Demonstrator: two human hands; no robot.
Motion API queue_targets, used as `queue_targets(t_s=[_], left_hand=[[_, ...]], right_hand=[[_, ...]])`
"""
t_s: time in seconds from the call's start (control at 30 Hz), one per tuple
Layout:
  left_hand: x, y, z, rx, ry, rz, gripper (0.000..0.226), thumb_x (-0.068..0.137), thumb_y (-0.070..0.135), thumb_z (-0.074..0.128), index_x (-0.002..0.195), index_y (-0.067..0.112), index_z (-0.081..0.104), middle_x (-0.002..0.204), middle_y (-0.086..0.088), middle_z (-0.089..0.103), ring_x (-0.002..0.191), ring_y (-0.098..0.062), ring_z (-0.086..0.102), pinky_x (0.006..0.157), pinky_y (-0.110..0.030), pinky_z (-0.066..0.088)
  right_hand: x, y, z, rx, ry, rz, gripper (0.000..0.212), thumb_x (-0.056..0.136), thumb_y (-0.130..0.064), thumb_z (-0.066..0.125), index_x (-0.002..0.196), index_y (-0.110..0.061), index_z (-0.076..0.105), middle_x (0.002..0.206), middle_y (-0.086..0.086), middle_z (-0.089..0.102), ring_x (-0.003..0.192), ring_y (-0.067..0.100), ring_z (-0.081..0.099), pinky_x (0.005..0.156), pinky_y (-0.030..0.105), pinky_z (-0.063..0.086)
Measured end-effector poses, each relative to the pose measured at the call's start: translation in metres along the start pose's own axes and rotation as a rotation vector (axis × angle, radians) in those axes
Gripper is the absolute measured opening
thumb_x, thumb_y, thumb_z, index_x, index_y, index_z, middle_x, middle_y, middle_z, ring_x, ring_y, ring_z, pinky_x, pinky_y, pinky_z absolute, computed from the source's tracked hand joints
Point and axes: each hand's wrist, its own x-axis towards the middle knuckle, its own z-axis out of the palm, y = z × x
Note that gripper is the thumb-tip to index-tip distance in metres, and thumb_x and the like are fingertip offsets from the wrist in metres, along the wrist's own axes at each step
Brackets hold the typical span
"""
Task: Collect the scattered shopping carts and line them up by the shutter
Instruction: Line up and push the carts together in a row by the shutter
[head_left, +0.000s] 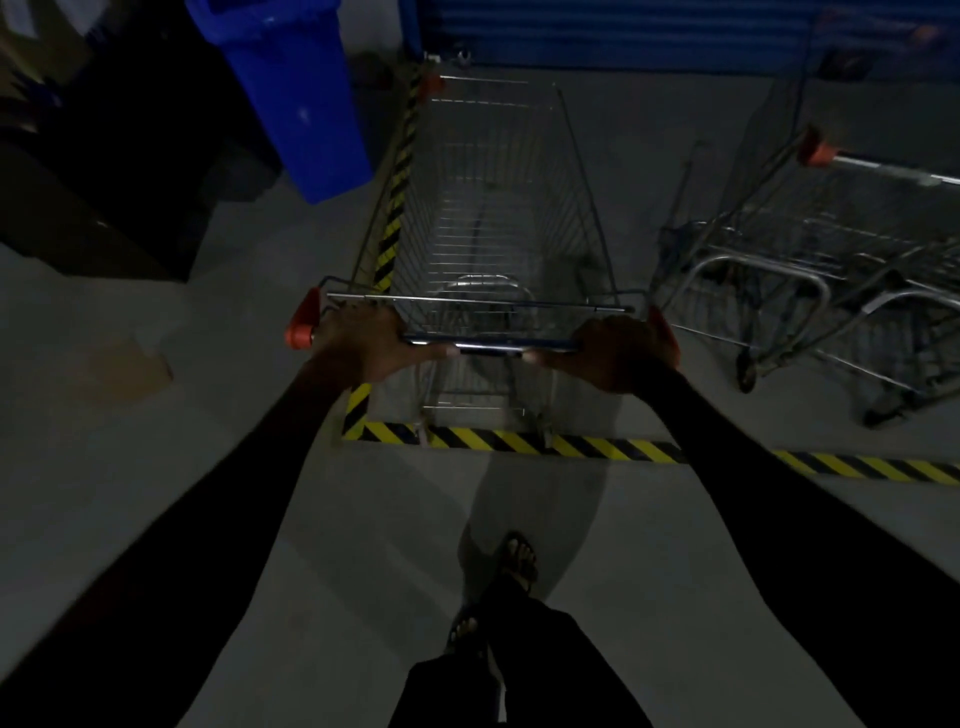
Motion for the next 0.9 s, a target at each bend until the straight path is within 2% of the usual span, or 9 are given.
queue_targets(t_s=[0.07, 0.1, 0.2, 0.4, 0.57, 0.63, 0.7, 0.83, 0.9], left_hand=[[0.017, -0.001, -0.011, -0.004, 0.015, 0.005, 0.093, 0.077, 0.101, 0.041, 0.103, 0.019, 0.076, 0.116, -0.013, 0.075, 0.112, -0.034, 0.069, 0.095, -0.045, 0.051], [0.026, -0.003, -0.014, -0.002, 0.012, 0.007, 0.090, 0.079, 0.098, 0.042, 0.103, 0.018, 0.075, 0.118, -0.014, 0.075, 0.114, -0.034, 0.069, 0.095, -0.045, 0.050], [0.047, -0.010, -0.023, 0.008, -0.025, -0.024, 0.091, 0.076, 0.102, 0.037, 0.092, 0.019, 0.071, 0.113, -0.015, 0.075, 0.110, -0.033, 0.070, 0.092, -0.044, 0.051], [0.066, -0.008, -0.036, -0.002, -0.041, -0.038, 0.104, 0.075, 0.101, 0.037, 0.118, 0.015, 0.075, 0.125, -0.017, 0.073, 0.119, -0.035, 0.067, 0.101, -0.047, 0.052], [0.071, -0.013, -0.036, 0.027, -0.042, -0.027, 0.110, 0.067, 0.108, 0.027, 0.105, 0.016, 0.076, 0.115, -0.016, 0.075, 0.111, -0.035, 0.070, 0.098, -0.048, 0.054], [0.073, -0.016, -0.035, 0.030, -0.043, -0.021, 0.119, 0.060, 0.111, 0.017, 0.100, 0.015, 0.076, 0.108, -0.016, 0.076, 0.105, -0.034, 0.071, 0.096, -0.048, 0.056], [0.075, -0.018, -0.035, 0.046, -0.052, -0.015, 0.127, 0.056, 0.112, 0.009, 0.101, 0.014, 0.076, 0.106, -0.017, 0.076, 0.102, -0.034, 0.072, 0.095, -0.047, 0.056], [0.075, -0.019, -0.035, 0.055, -0.020, -0.011, 0.135, 0.051, 0.114, 0.001, 0.104, 0.015, 0.077, 0.105, -0.013, 0.077, 0.102, -0.033, 0.072, 0.096, -0.047, 0.055], [0.075, -0.020, -0.034, 0.037, -0.017, -0.009, 0.134, 0.048, 0.115, -0.001, 0.095, 0.016, 0.076, 0.099, -0.011, 0.076, 0.099, -0.032, 0.073, 0.093, -0.045, 0.056]], right_hand=[[0.023, -0.001, -0.013, -0.013, -0.010, -0.001, 0.105, 0.059, -0.113, 0.007, 0.067, -0.024, 0.061, 0.082, -0.006, 0.070, 0.093, 0.017, 0.067, 0.126, 0.063, 0.009], [0.033, -0.001, -0.019, -0.024, -0.014, -0.002, 0.109, 0.059, -0.113, 0.006, 0.072, -0.024, 0.066, 0.088, -0.005, 0.073, 0.100, 0.018, 0.068, 0.125, 0.062, 0.007], [0.053, -0.004, -0.027, -0.063, -0.011, -0.025, 0.111, 0.064, -0.110, 0.004, 0.075, -0.023, 0.073, 0.083, -0.005, 0.072, 0.090, 0.016, 0.066, 0.124, 0.064, 0.008], [0.079, 0.001, -0.032, -0.091, 0.026, -0.073, 0.119, 0.057, -0.110, -0.011, 0.064, -0.021, 0.067, 0.065, -0.007, 0.065, 0.073, 0.014, 0.064, 0.123, 0.069, 0.010], [0.077, -0.004, -0.035, -0.068, 0.029, -0.028, 0.110, 0.064, -0.111, 0.004, 0.078, -0.025, 0.071, 0.082, -0.006, 0.072, 0.087, 0.016, 0.065, 0.124, 0.066, 0.007], [0.074, -0.006, -0.037, -0.050, 0.021, -0.027, 0.103, 0.070, -0.108, 0.013, 0.087, -0.025, 0.072, 0.088, -0.003, 0.072, 0.090, 0.019, 0.066, 0.124, 0.060, 0.016], [0.074, -0.006, -0.037, -0.008, 0.013, -0.044, 0.093, 0.072, -0.106, 0.018, 0.074, -0.025, 0.064, 0.078, -0.004, 0.063, 0.089, 0.020, 0.065, 0.122, 0.057, 0.027], [0.078, -0.005, -0.034, -0.049, 0.038, -0.043, 0.103, 0.066, -0.108, 0.009, 0.062, -0.021, 0.062, 0.062, -0.008, 0.054, 0.074, 0.018, 0.061, 0.122, 0.060, 0.026], [0.076, -0.008, -0.037, -0.074, 0.045, -0.031, 0.104, 0.069, -0.106, 0.008, 0.062, -0.020, 0.064, 0.062, -0.007, 0.058, 0.071, 0.016, 0.058, 0.125, 0.063, 0.014]])
